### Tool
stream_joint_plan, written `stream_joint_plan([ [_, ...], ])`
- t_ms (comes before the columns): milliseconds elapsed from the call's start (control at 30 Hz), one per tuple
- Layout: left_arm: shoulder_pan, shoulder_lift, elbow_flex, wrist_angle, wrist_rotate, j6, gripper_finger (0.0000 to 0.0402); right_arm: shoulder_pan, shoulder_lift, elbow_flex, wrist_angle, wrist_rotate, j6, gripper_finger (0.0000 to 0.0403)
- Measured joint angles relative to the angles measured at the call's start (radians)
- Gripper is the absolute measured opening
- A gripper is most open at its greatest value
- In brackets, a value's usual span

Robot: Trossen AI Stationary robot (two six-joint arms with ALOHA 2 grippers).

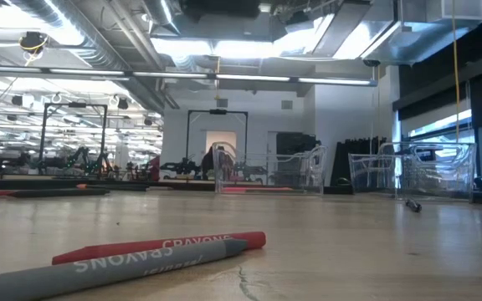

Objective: Sort crayons/erasers/pens/pencils in bins
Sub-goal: Put the red crayon into the top right transparent bin

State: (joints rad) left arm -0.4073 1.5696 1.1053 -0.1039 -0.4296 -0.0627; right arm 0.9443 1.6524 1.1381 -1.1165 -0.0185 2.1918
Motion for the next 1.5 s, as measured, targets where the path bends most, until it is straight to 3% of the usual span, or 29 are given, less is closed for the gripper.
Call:
stream_joint_plan([
  [233, 0.017, -0.062, 0.000, -0.182, -0.016, -0.210, 0.0080, 0.010, -0.103, 0.000, -0.019, 0.156, -0.051, 0.0095],
  [500, 0.072, -0.148, 0.000, -0.469, -0.033, -0.530, 0.0080, 0.010, -0.171, 0.000, -0.019, 0.334, -0.298, 0.0095],
  [767, 0.172, -0.157, 0.000, -0.692, 0.098, -0.767, 0.0080, 0.010, -0.203, 0.000, -0.018, 0.474, -0.466, 0.0095],
  [967, 0.254, -0.157, 0.000, -0.817, 0.125, -0.900, 0.0080, 0.010, -0.209, 0.000, -0.020, 0.568, -0.575, 0.0095],
  [1200, 0.261, -0.138, 0.000, -0.755, 0.202, -0.857, 0.0080, 0.010, -0.209, 0.000, -0.018, 0.601, -0.662, 0.0095],
  [1500, 0.048, -0.048, 0.001, -0.495, 0.228, -0.665, 0.0080, 0.006, -0.213, 0.021, -0.016, 0.618, -0.740, 0.0095],
])
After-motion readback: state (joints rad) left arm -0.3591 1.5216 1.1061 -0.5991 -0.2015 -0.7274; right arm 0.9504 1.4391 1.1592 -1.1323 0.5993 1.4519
